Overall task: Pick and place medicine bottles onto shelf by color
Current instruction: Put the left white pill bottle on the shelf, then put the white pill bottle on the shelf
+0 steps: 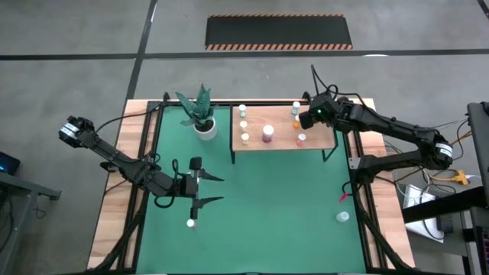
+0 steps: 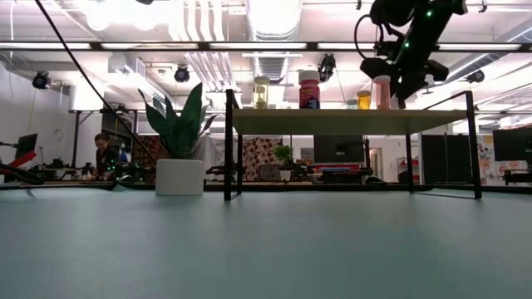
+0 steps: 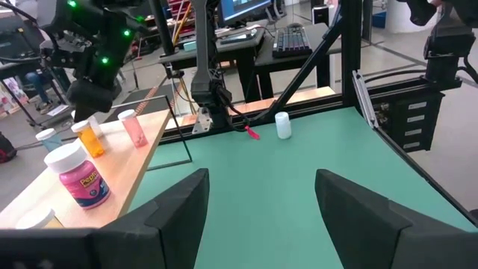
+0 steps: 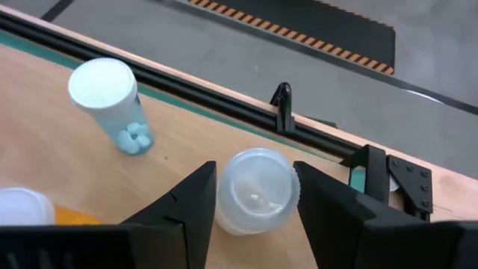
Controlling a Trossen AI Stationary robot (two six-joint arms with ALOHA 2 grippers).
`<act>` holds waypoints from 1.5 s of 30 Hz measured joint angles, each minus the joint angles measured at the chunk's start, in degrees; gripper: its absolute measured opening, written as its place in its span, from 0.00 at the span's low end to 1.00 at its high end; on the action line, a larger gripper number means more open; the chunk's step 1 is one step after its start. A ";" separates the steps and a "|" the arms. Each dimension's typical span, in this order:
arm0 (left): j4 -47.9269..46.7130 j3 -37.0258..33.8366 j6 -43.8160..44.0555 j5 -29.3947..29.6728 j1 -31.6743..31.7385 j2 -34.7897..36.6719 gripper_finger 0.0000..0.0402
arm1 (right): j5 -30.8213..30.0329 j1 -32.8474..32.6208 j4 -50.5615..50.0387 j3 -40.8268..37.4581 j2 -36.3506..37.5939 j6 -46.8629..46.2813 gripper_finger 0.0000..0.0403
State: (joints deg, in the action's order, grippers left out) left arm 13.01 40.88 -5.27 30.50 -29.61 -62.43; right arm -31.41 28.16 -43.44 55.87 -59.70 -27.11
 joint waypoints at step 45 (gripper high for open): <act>-0.04 -0.04 0.36 -0.02 -0.04 0.00 0.57 | 17.20 -43.10 -39.02 16.78 8.81 -37.28 0.54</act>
State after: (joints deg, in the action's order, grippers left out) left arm 12.97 40.84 -4.91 30.49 -29.65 -62.43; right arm -14.21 -14.94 -82.46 72.65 -50.89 -64.39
